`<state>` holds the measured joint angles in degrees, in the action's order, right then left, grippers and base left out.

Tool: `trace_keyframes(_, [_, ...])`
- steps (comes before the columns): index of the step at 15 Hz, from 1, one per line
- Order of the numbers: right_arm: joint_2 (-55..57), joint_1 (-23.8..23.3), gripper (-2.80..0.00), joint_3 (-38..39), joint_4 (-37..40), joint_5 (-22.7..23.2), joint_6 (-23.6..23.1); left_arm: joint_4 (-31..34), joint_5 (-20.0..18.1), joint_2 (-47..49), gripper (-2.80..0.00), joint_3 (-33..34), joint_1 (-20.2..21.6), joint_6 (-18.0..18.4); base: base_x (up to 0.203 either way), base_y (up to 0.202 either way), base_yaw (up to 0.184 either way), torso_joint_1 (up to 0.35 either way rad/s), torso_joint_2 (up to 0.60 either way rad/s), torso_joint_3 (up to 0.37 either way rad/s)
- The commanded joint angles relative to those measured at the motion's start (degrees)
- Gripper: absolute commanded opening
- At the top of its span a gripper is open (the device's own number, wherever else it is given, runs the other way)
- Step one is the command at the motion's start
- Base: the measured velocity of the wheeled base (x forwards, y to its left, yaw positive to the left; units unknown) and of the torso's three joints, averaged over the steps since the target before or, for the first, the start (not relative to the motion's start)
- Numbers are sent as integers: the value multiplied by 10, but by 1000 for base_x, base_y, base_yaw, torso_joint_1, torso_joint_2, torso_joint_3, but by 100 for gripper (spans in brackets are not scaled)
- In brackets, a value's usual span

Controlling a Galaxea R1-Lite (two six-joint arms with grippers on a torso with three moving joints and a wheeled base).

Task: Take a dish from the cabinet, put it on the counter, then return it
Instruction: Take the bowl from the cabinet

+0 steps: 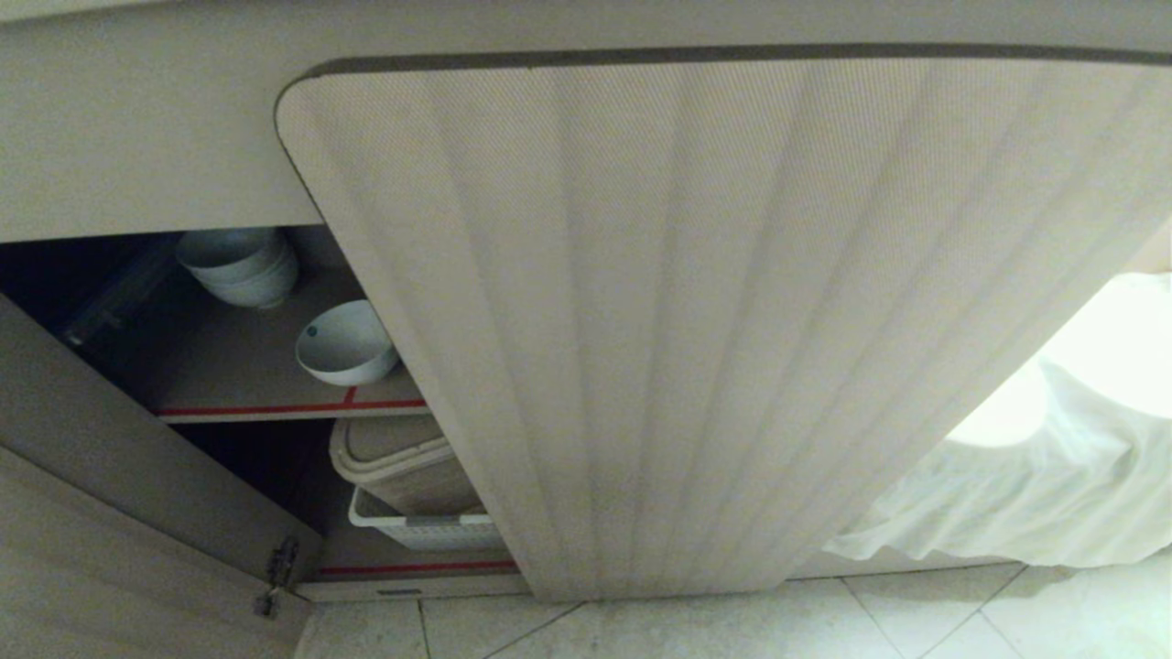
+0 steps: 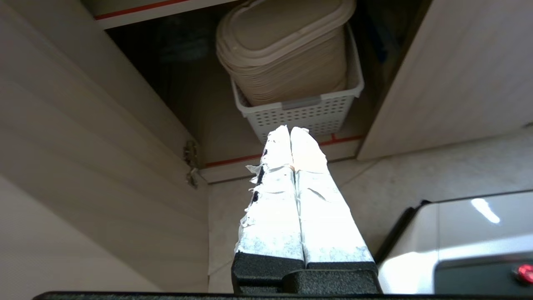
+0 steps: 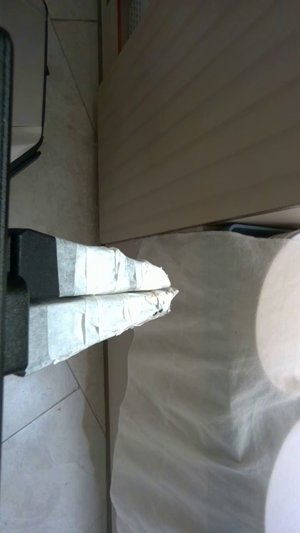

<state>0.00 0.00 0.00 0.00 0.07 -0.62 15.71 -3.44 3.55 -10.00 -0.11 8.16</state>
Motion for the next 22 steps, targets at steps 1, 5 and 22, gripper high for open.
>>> trace_keyframes(1, [0, 0, -280, 0, 0, 0, 0, -1, -5, 49, -280, -17, -1, 0, 0, 0, 0, 0, 0, 0])
trace_keyframes(5, [0, 0, -280, 0, 0, 0, 0, -1, -16, 130, -280, -51, -1, -16, 0, 0, 0, 0, 0, 0])
trace_keyframes(22, [0, 0, -280, 0, 0, 0, 0, -195, -27, 581, -280, -84, -7, -236, 0, 0, 0, 0, 0, 0])
